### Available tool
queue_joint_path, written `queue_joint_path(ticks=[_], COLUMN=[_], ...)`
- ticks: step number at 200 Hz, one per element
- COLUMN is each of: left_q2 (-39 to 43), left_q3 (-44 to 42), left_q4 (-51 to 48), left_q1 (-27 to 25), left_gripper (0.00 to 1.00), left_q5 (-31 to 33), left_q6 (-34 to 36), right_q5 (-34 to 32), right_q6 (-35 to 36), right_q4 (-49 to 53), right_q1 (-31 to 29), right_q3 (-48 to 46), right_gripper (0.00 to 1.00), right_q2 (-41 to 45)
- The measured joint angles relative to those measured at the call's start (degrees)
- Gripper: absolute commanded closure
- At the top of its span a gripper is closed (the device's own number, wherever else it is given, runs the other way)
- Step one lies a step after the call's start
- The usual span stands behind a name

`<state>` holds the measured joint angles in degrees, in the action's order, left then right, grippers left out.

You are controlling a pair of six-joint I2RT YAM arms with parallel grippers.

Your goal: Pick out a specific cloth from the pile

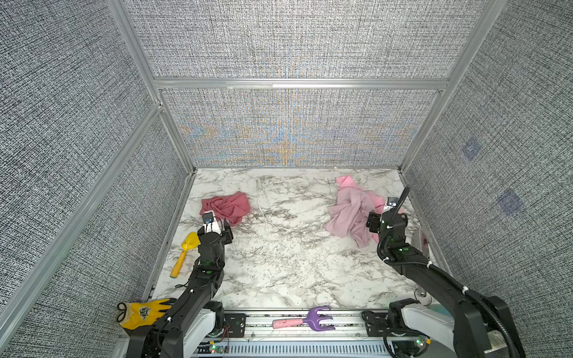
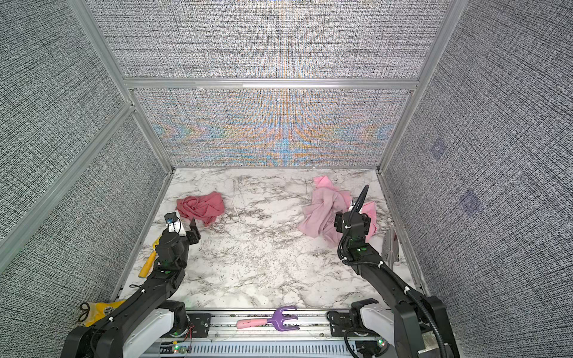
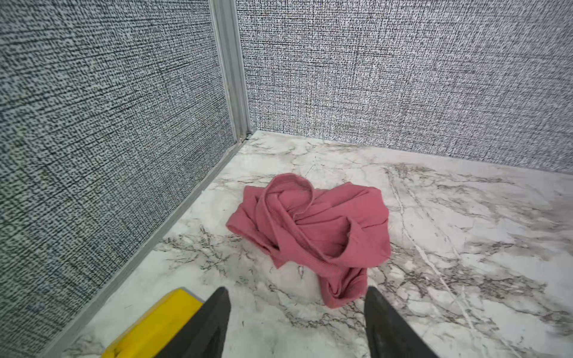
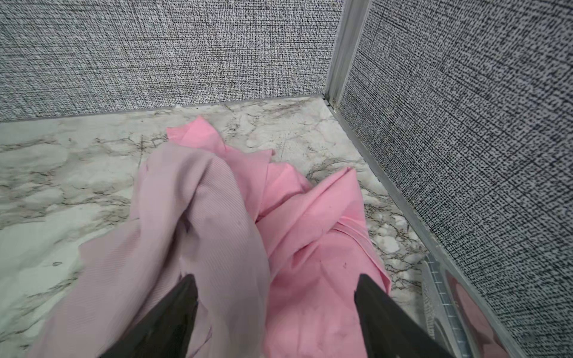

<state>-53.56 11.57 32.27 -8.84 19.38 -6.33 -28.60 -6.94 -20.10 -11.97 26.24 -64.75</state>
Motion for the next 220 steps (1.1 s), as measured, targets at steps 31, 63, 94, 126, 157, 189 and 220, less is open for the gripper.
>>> queue_joint_path(ticks=[31,63,94,126,157,189,220], left_q2=[-3.26,-10.64,-20.31,-28.04,-30.86,-31.15,-31.15], left_q3=[-1.11,-2.12,-1.31,-1.29,-0.68,-0.02,-0.20], left_q4=[5.42,13.11,21.81,32.28,36.04,37.99,38.34], left_q1=[0.00,0.04,0.04,0.04,0.24,0.57,0.85], left_gripper=[0.30,0.30,0.30,0.29,0.28,0.27,0.27], left_q5=[2.67,5.97,6.19,6.43,5.99,4.96,4.42], left_q6=[1.84,2.49,5.05,7.13,8.28,8.48,8.52], right_q5=[-2.51,-3.72,-4.13,-3.93,-2.29,2.89,9.55], right_q6=[2.32,5.38,7.58,8.35,8.24,5.88,4.26], right_q4=[-9.68,-17.31,-24.11,-31.43,-35.36,-35.95,-37.46], right_q1=[0.42,1.05,1.99,3.54,5.09,9.40,11.78], right_q3=[-3.63,-4.26,-5.11,-7.58,-8.63,-7.82,-8.74], right_gripper=[0.18,0.18,0.18,0.18,0.17,0.17,0.17], right_q2=[-5.05,-10.27,-14.56,-18.91,-21.00,-21.11,-23.50])
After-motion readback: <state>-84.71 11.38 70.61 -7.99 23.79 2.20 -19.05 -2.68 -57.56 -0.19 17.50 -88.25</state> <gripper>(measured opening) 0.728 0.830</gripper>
